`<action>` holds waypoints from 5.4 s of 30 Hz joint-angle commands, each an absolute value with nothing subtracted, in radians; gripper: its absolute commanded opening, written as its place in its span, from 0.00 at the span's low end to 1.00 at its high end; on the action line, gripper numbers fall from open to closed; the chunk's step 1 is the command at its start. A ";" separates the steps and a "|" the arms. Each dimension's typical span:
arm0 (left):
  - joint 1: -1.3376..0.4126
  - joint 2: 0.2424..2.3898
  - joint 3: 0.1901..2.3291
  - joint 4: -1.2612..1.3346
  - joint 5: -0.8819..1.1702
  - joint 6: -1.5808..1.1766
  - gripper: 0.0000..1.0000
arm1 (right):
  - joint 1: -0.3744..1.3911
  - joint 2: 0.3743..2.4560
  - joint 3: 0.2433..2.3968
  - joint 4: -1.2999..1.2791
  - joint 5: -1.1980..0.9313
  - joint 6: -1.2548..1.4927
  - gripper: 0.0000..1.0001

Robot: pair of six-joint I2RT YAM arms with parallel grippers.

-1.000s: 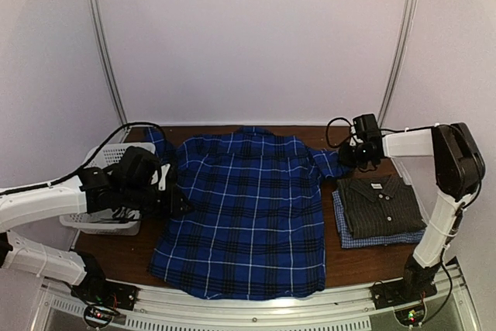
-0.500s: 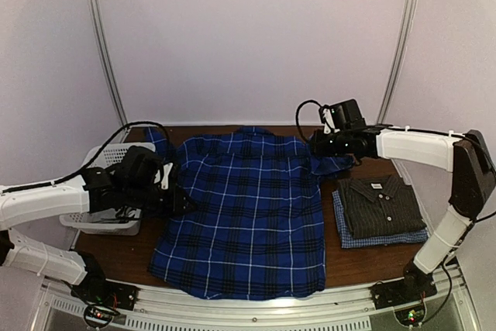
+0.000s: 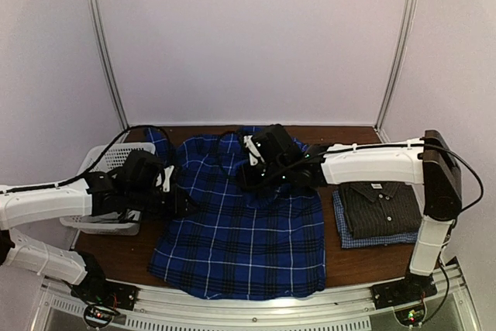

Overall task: Fold and stack the long sleeve shirts
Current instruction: Place the sleeve at the center of the board, then pick up the sleeve from the center of the board, then place the sleeve at the center of the board, then pick up the sleeve from the center of the board.

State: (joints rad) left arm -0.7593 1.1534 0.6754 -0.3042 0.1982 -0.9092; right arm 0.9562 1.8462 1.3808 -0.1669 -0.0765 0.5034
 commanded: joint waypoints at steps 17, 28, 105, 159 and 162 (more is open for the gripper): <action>-0.822 1.309 0.807 -0.267 0.143 -0.703 0.52 | 1.054 1.679 1.224 -0.175 0.081 0.536 0.56; -0.873 1.460 0.954 -0.330 0.067 -0.621 0.56 | 1.040 1.530 1.019 -0.089 0.130 0.629 0.64; -0.742 1.436 1.030 0.270 0.837 -1.197 0.00 | 0.979 1.080 0.586 -0.239 0.346 0.921 0.59; -0.515 1.514 0.724 -0.129 0.286 -0.805 0.64 | 1.052 1.377 0.729 -0.178 0.220 0.827 0.61; -0.520 1.554 0.735 -0.082 0.287 -0.817 0.61 | 1.054 1.361 0.717 -0.187 0.228 0.833 0.61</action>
